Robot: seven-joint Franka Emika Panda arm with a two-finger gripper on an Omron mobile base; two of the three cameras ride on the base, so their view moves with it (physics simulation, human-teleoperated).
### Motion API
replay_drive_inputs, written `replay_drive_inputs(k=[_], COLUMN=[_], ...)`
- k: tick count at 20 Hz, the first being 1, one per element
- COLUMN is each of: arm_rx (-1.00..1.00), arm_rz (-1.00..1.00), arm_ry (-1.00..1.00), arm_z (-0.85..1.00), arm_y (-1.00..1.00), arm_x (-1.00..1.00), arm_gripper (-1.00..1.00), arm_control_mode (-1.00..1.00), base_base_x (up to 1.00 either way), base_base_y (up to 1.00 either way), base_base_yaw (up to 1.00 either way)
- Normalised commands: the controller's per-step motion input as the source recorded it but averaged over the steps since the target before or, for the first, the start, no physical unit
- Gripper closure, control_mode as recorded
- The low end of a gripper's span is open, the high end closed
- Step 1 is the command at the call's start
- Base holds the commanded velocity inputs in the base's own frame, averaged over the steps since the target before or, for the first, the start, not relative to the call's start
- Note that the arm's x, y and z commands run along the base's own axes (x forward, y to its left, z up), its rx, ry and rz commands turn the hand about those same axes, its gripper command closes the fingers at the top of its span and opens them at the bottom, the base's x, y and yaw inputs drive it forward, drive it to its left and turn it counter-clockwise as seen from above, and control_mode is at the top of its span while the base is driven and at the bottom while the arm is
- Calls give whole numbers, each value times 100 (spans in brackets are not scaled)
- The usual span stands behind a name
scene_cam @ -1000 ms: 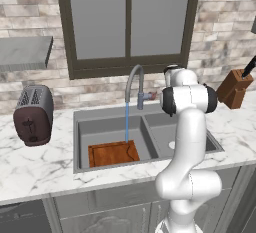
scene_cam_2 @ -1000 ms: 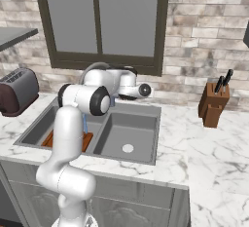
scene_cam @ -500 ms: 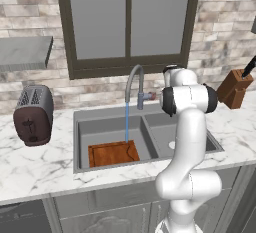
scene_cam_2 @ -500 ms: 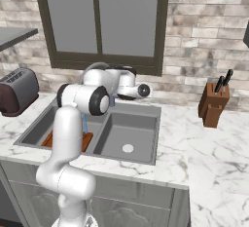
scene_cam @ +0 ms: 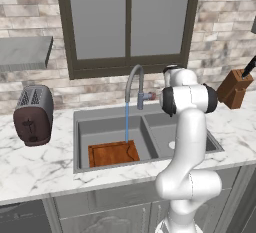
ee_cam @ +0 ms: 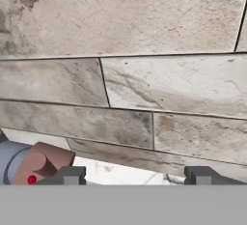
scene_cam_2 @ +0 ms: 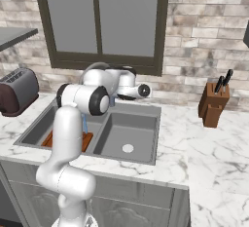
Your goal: Turn on the sink faucet with hot water and rinse the cutting board for ten seconds, then turn off the faucet. Push the cutting board to reach the water if necessary.
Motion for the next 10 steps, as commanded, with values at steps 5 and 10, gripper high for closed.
replay_drive_inputs(k=[5, 10], arm_rx=[0, 0], arm_rz=[2, 2], arm_ry=[0, 0], arm_z=[11, 9], arm_y=[38, 40], arm_x=[25, 28], arm_gripper=[-100, -100], arm_control_mode=[-100, -100], base_base_x=[0, 0], base_base_y=[0, 0], base_base_yaw=[0, 0])
